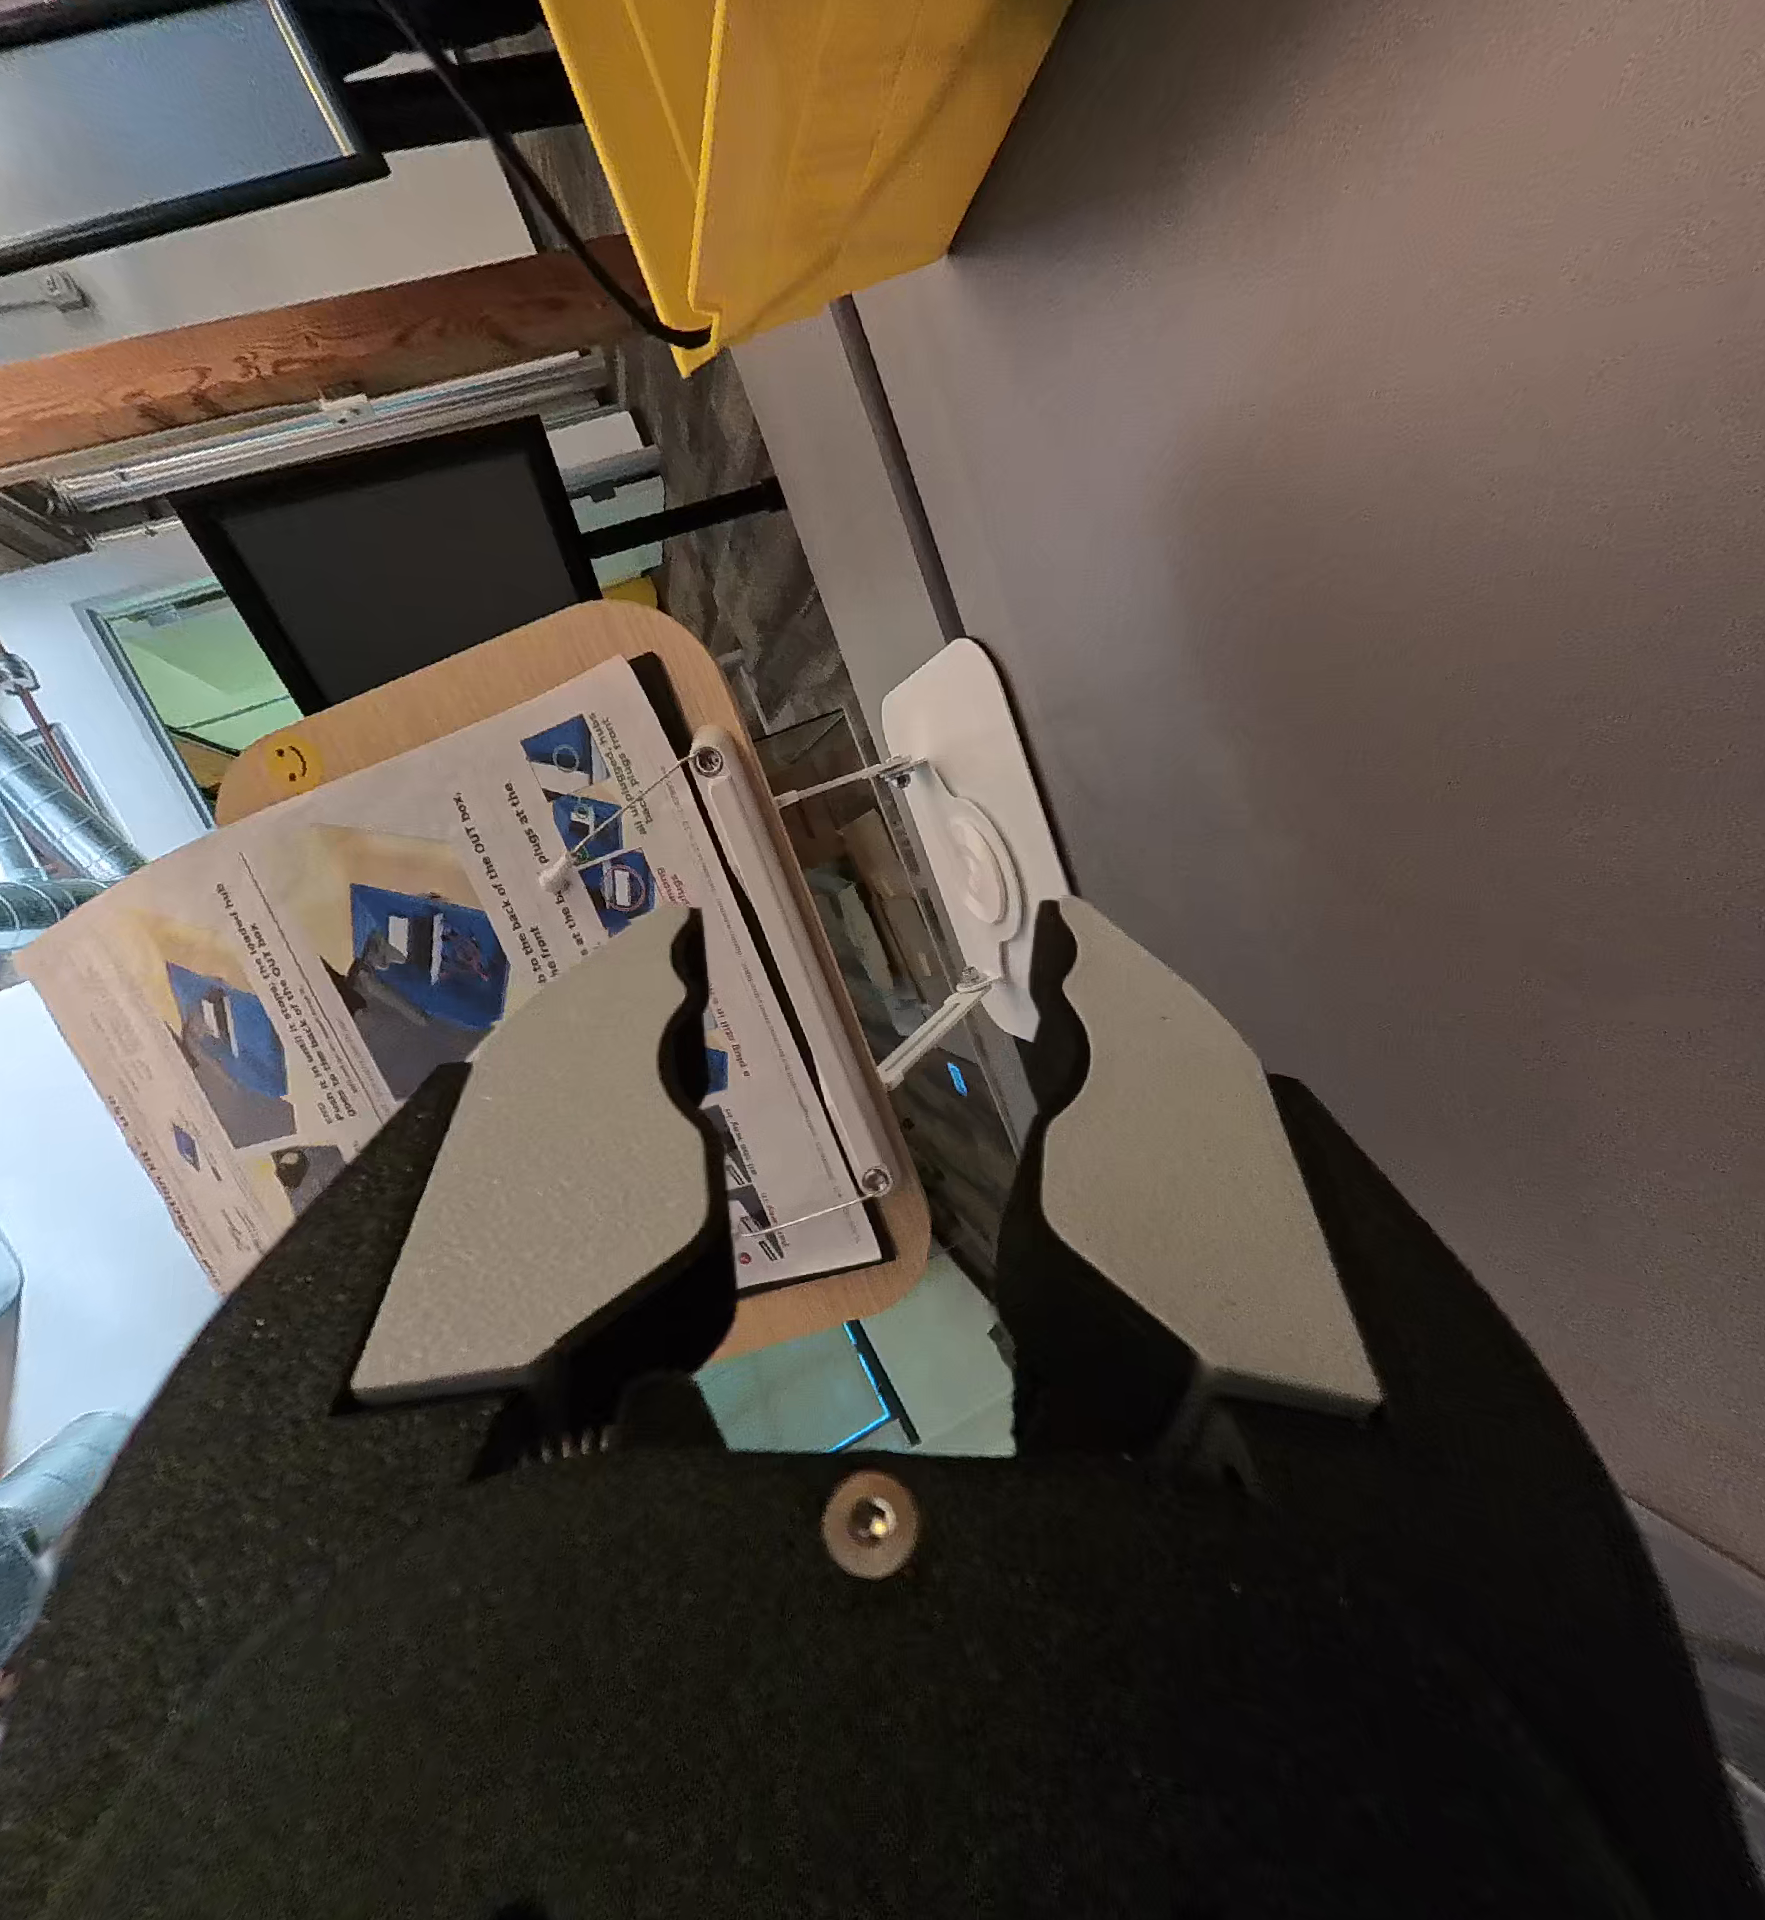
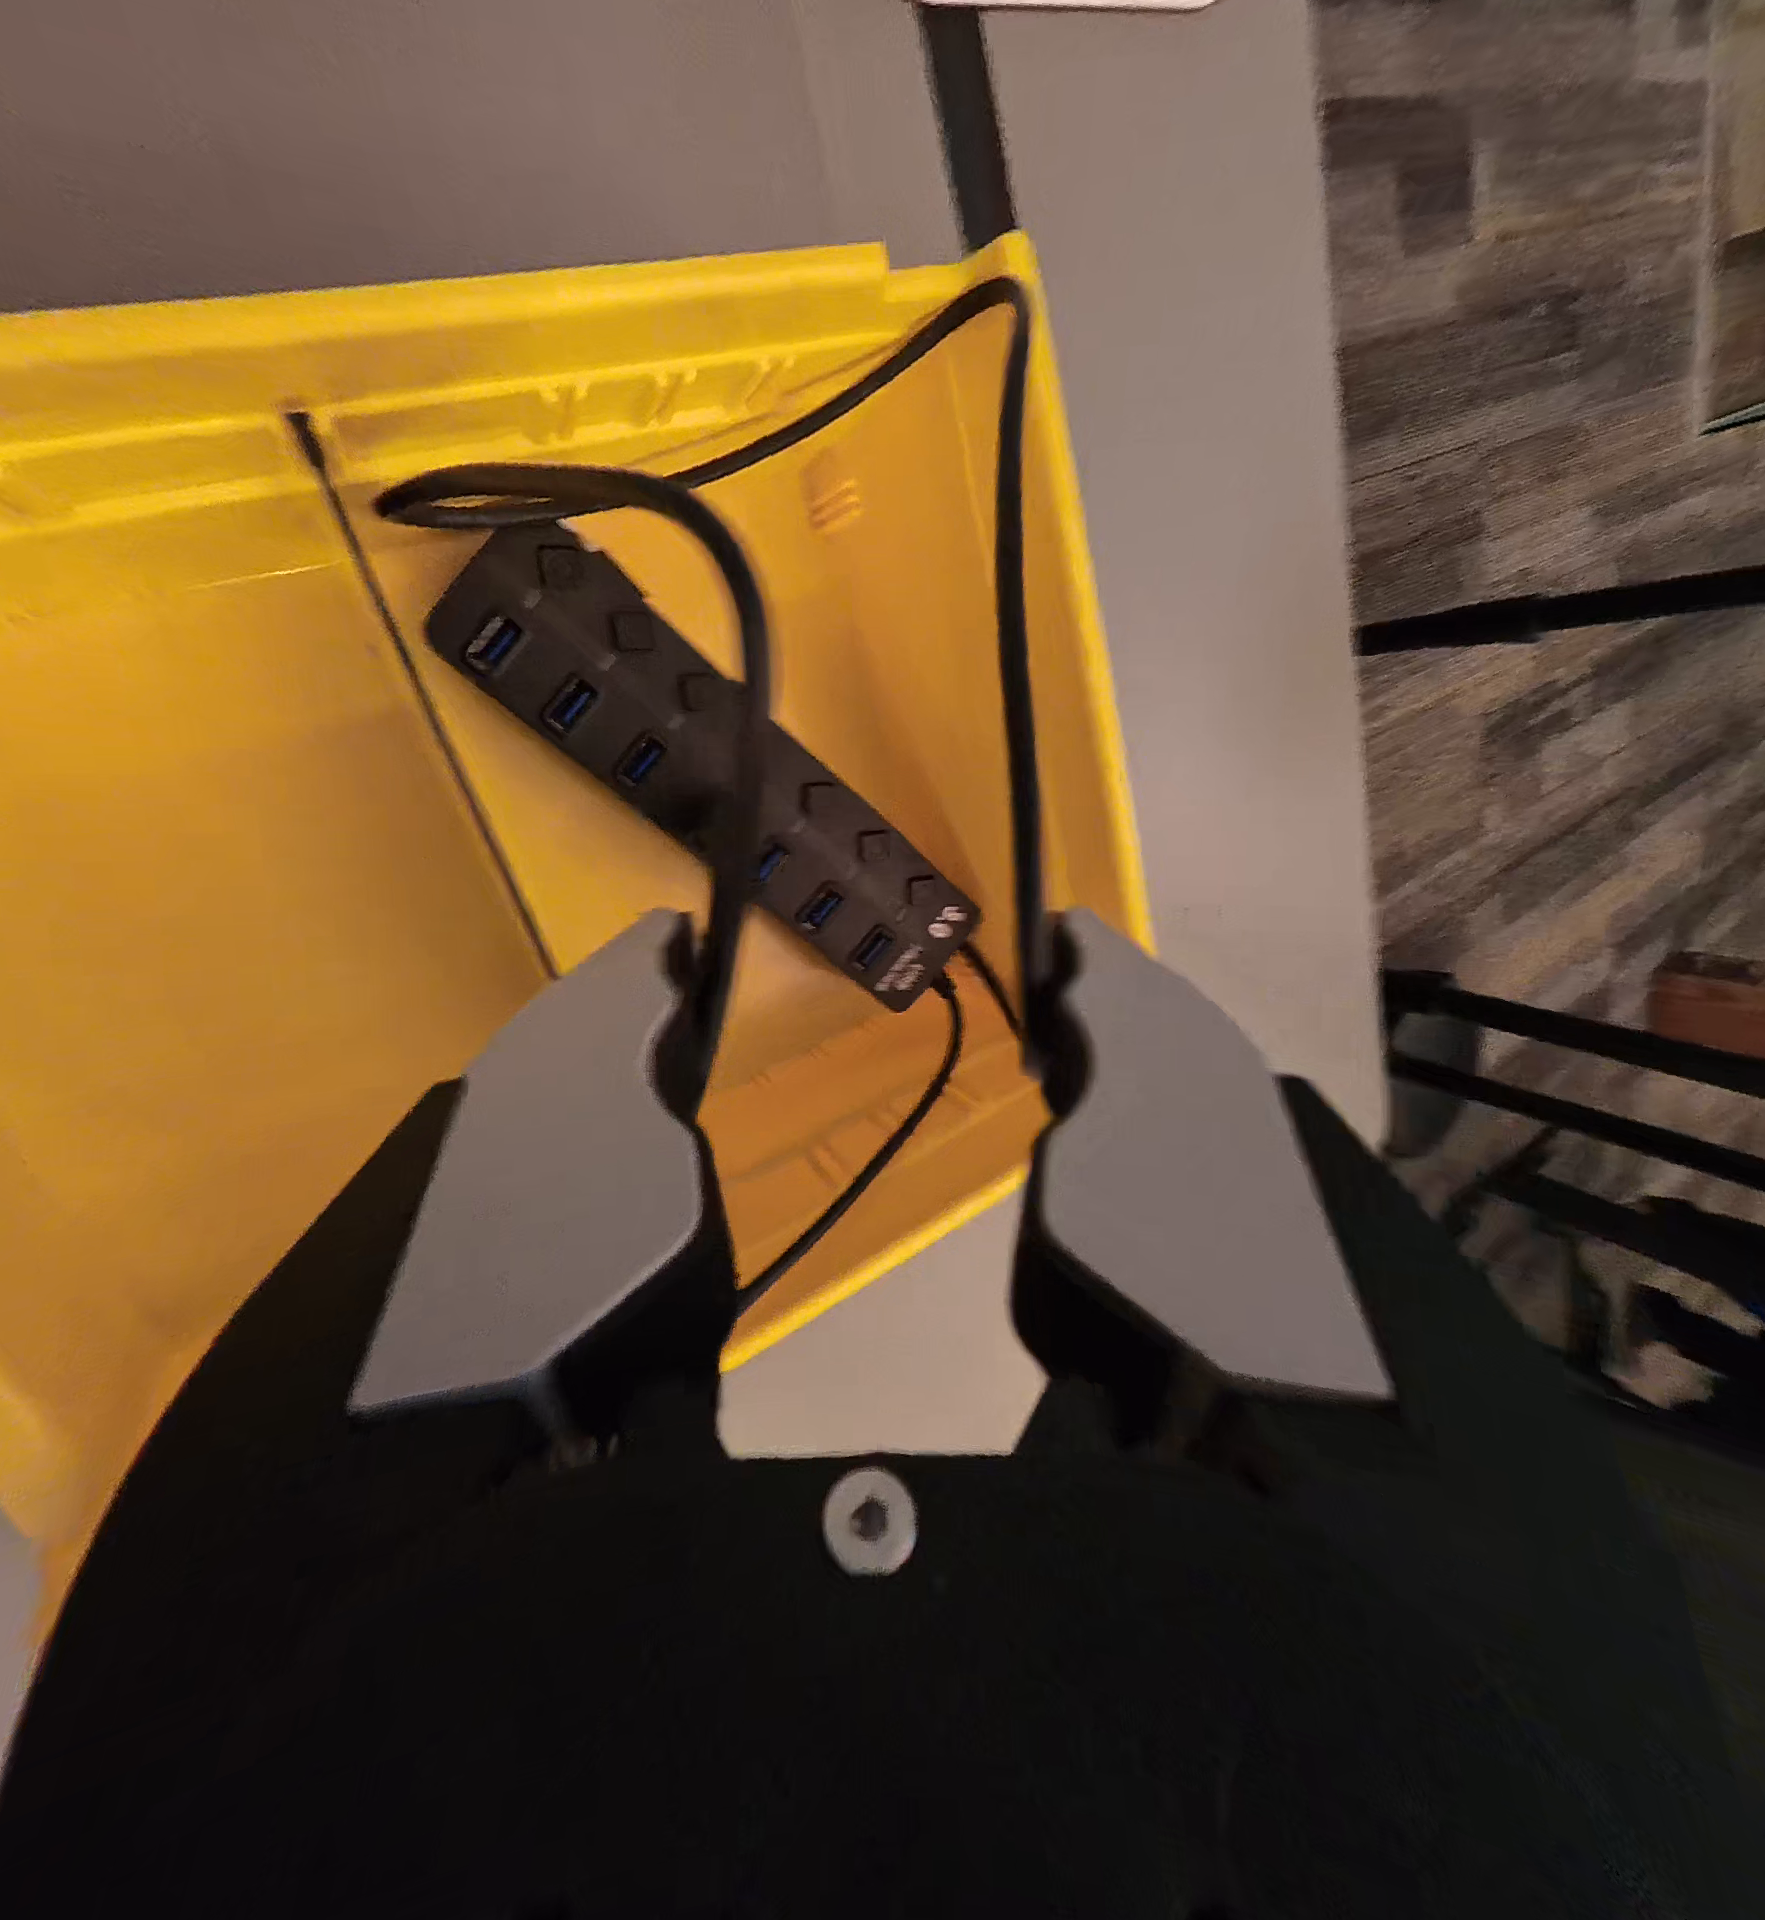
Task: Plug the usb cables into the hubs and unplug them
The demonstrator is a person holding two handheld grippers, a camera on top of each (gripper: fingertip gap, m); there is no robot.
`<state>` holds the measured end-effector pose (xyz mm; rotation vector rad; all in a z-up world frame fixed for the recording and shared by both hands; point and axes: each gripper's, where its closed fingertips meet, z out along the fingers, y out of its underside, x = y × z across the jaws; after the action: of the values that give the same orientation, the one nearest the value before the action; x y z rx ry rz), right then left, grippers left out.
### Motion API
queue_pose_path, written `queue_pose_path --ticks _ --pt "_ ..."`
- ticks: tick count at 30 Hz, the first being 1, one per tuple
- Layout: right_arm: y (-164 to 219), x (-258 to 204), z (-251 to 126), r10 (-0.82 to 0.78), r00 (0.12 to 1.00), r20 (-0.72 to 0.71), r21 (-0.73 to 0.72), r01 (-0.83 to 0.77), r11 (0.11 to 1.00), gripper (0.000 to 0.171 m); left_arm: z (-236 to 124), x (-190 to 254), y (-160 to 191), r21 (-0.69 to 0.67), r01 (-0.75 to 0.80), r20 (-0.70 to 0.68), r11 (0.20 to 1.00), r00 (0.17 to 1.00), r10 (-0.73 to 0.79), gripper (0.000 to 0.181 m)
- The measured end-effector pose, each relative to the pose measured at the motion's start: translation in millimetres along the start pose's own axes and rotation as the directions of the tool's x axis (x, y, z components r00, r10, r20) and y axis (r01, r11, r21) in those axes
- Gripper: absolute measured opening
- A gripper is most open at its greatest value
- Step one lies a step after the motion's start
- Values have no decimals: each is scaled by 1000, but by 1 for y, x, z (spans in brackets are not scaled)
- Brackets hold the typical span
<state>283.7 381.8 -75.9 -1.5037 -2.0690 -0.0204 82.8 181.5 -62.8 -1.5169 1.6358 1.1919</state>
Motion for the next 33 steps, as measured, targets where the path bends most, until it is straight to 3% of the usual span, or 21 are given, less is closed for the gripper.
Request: queue_pose_path --ticks 2,5,14,18,23,26,30,33 --pt "4 -16 7 34 994 100 -6 -33 999 33 -6 5 -1 6 14 -3 1000 1000 -14 59" --pt "8 -35 20 71 979 193 5 -73 997 7 -14 15 -3 16 37 -10 999 999 -37 58" --pt "12 -32 27 225 931 286 39 -246 968 7 -30 42 -2 8 109 -38 994 993 -109 58" --pt "17 -31 18 257 940 225 63 -277 959 43 -41 47 4 9 225 -57 974 973 -224 59" --pt "47 -35 -28 441 892 103 137 -452 882 50 -56 56 13 51 458 -94 887 887 -453 59" --pt "79 -39 -47 638 767 67 134 -641 756 53 -58 60 19 55 597 -124 801 800 -587 60" --pt "104 -62 -37 885 413 214 19 -908 419 49 -65 64 25 39 708 -136 705 702 -699 61" --pt "114 -82 -20 944 269 192 -92 -952 291 44 -82 65 35 27 768 -123 640 638 -760 58"
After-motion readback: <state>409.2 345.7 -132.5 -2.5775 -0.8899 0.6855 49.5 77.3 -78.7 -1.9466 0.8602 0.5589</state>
